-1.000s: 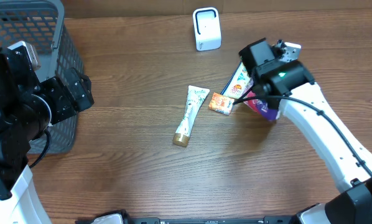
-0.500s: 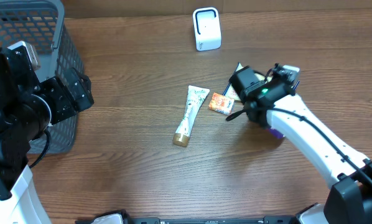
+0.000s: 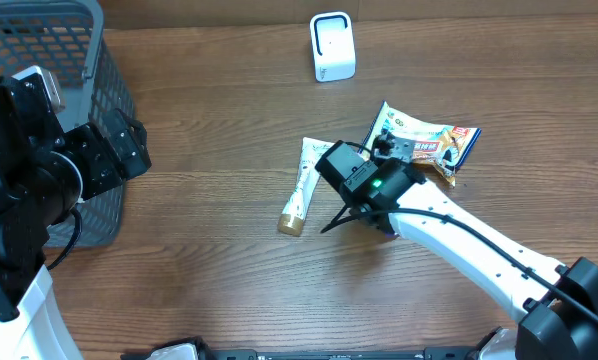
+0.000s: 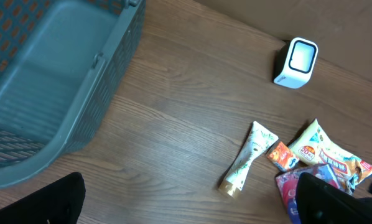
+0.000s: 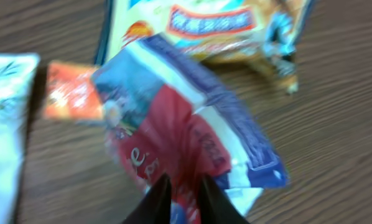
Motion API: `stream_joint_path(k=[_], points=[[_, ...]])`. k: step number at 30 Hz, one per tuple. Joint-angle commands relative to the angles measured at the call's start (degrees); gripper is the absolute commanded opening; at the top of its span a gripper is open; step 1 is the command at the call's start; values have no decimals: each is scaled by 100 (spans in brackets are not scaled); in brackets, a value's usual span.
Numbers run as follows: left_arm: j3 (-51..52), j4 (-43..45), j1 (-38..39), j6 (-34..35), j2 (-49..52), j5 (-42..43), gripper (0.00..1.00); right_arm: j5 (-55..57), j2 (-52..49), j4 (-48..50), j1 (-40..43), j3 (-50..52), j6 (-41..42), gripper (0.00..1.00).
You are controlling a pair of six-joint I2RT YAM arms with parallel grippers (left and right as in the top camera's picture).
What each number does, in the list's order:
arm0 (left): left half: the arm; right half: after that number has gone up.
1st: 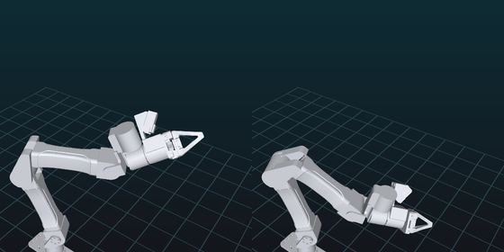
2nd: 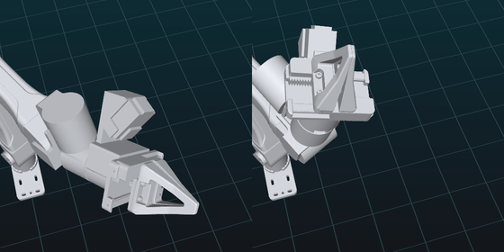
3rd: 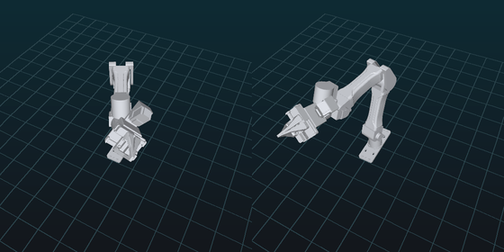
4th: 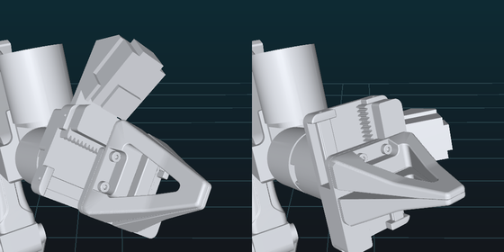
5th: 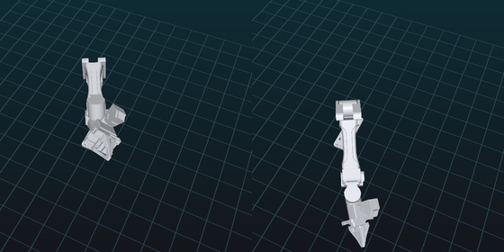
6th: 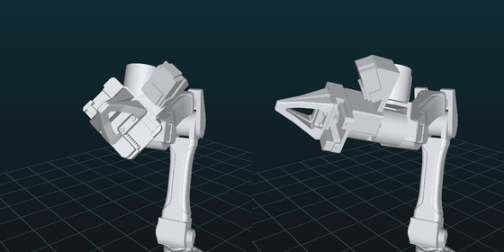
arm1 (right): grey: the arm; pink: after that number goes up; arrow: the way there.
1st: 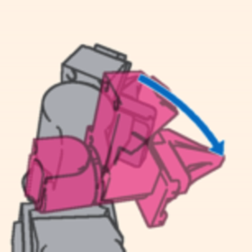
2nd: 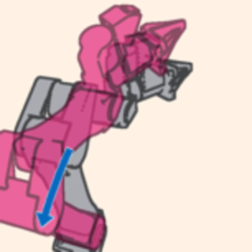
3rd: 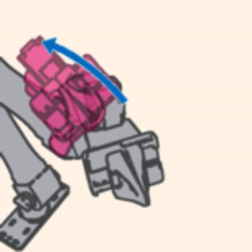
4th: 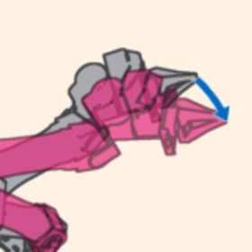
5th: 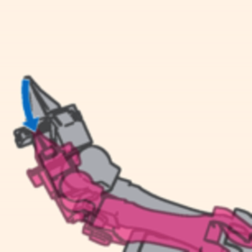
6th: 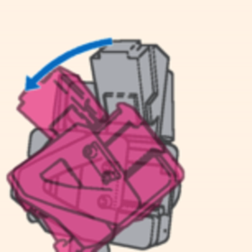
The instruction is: Scan the item barcode
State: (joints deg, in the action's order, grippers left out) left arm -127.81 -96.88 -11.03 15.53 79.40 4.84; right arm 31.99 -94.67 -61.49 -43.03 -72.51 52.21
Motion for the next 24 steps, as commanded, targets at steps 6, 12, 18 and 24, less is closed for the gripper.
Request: stream_joint_path(k=[6,12,18,24], points=[[-4,9,-31,79,0,-50,100,-811,7,-42,-55,-280,-127,96],[-4,9,-31,79,0,-50,100,-857,7,-588,227,-1051,-1080,100],[-4,9,-31,79,0,-52,100,-1755,7,-634,328,-1578,-2739,100],[-4,9,-31,79,0,-52,100,-2542,7,-575,326,-1598,-3711,100]])
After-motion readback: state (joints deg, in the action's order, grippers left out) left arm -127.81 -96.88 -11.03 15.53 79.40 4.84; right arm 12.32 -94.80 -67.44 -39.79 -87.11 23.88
